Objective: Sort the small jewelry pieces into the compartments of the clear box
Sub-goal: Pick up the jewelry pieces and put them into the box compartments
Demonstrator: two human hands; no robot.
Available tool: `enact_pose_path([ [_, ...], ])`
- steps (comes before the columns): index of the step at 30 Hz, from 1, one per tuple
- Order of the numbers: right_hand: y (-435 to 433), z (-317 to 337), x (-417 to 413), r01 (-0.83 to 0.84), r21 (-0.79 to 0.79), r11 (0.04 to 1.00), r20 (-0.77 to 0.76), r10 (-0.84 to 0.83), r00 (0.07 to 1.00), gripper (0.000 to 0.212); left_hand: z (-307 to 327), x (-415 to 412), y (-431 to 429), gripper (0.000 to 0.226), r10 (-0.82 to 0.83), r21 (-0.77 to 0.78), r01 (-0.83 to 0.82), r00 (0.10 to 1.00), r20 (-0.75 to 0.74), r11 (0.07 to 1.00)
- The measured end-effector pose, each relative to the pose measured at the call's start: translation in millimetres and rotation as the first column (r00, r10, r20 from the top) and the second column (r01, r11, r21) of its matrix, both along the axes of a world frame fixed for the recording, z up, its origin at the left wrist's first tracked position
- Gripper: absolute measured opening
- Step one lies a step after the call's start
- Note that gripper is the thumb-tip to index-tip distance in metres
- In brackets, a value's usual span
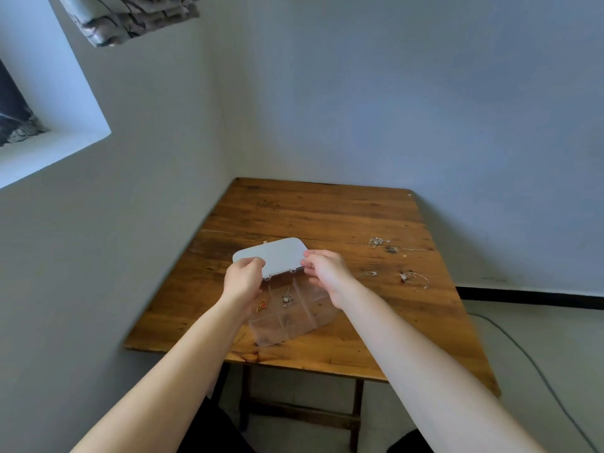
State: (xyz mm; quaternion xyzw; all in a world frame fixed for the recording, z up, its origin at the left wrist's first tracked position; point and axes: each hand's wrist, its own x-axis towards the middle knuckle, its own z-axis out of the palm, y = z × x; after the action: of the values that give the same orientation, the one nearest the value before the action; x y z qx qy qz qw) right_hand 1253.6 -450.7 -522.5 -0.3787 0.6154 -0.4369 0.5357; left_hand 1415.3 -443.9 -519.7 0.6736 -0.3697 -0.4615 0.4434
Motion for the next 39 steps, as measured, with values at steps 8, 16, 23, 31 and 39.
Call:
enact_pose_path([
  [8, 23.2, -14.4, -116.5, 0.089, -0.165, 0.982, -0.356, -0.144, 0.923, 0.023, -9.7, -74.0, -3.7, 0.051, -0.314, -0.152, 0.401, 0.859, 0.404, 0.903],
  [16, 39.0, -51.2, -193.8, 0.153, -0.085, 0.985, -0.654, -0.171, 0.737, 0.038, -33.9, -169.9, -11.6, 0.054, -0.502, -0.047, 0.723, 0.523, 0.689, 0.689],
  [23, 26.2, -80.4, -209.7, 0.021, 0.024, 0.999, -0.815, 0.008, 0.579, 0.06, -73.3, -204.9, -44.1, 0.067, -0.533, 0.351, 0.775, -0.021, 0.846, 0.526],
  [31, 12.7, -106.7, -204.4, -0.218, 0.092, 0.972, -0.959, 0.145, 0.243, 0.053, -79.0, -199.5, -41.9, 0.058, -0.416, 0.516, 0.706, -0.333, 0.847, 0.486],
  [39, 36.2, -101.9, -194.2, -0.293, -0.012, 0.956, -0.985, 0.039, 0.169, 0.05, -79.7, -212.3, -0.4, 0.051, -0.43, 0.583, 0.528, -0.395, 0.812, 0.618],
])
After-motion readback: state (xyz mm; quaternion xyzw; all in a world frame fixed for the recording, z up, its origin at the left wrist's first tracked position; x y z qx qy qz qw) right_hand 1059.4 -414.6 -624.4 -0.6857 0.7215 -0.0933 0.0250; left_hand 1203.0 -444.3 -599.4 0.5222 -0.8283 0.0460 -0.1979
